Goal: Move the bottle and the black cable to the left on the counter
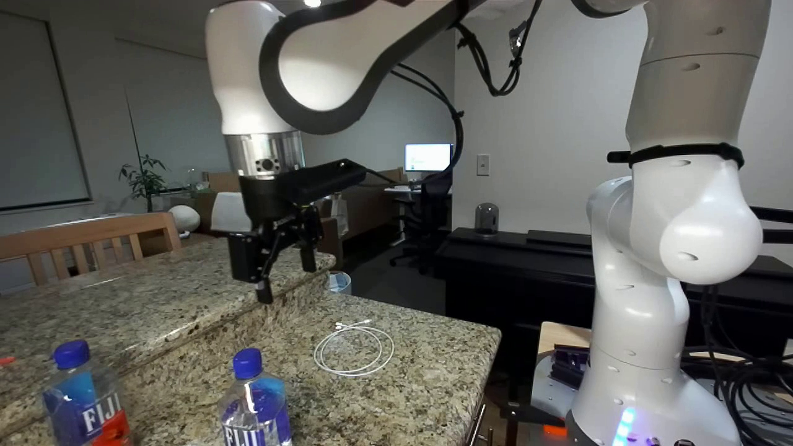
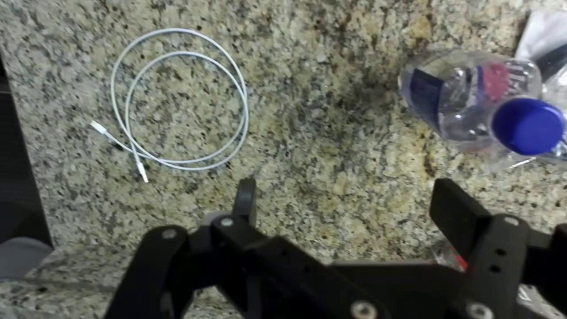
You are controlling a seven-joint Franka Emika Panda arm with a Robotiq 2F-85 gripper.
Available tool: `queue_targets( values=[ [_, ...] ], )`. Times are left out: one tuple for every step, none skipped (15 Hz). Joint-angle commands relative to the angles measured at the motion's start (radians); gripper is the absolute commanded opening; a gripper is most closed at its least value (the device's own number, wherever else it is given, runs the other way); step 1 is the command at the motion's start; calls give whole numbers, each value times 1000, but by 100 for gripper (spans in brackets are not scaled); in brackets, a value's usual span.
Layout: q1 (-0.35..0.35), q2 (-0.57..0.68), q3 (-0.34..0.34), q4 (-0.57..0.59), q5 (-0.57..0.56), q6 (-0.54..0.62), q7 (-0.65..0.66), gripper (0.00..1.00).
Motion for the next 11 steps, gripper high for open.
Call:
queue_targets(
  values=[
    [-51,-97,-5,-106,17,-40,-37,100],
    [-61,-108,-13,-121,25,-51,-70,100],
    [-68,-121,-21,-139,38,-53,-103,100],
    [-76,-134,-29,-154,46,-55,-136,100],
    [-83,-150,-39,-175,50,-44,-173,100],
    [-90,-169,-46,-197,48,-23,-200,100],
    [-98,-190,-61,-221,55,5,-238,100],
    [-97,-117,-31,-151,26,-34,-161,100],
    [-104,-133,-39,-166,29,-28,-184,100],
    [-108,-145,-44,-176,33,-26,-198,100],
    [-109,-154,-47,-182,35,-25,-205,100]
  ],
)
